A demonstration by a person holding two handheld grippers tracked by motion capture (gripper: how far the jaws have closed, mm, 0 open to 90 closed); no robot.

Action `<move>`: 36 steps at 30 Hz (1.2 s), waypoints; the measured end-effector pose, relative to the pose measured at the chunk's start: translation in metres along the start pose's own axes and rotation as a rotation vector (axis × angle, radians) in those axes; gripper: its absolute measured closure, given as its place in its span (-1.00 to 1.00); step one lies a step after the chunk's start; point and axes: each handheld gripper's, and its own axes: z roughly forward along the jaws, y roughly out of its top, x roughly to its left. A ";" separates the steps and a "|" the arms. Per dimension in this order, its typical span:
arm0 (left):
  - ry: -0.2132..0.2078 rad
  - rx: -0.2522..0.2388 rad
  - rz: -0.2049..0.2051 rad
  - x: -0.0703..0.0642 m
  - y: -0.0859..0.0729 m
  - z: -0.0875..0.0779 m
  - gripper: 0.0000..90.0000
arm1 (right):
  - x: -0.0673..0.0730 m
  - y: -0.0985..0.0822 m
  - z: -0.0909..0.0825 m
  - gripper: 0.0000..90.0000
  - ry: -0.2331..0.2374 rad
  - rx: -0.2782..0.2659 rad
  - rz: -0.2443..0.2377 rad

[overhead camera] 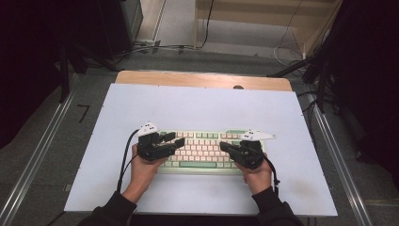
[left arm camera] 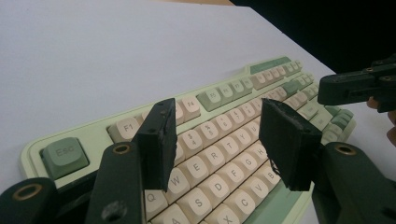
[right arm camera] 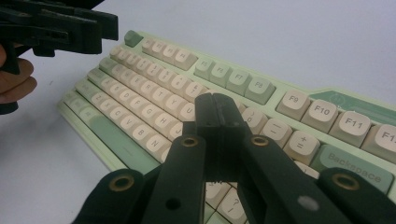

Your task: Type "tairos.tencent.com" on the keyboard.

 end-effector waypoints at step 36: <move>0.005 0.010 0.010 -0.001 -0.004 0.001 0.05 | 0.005 -0.013 0.007 0.94 -0.026 0.124 -0.049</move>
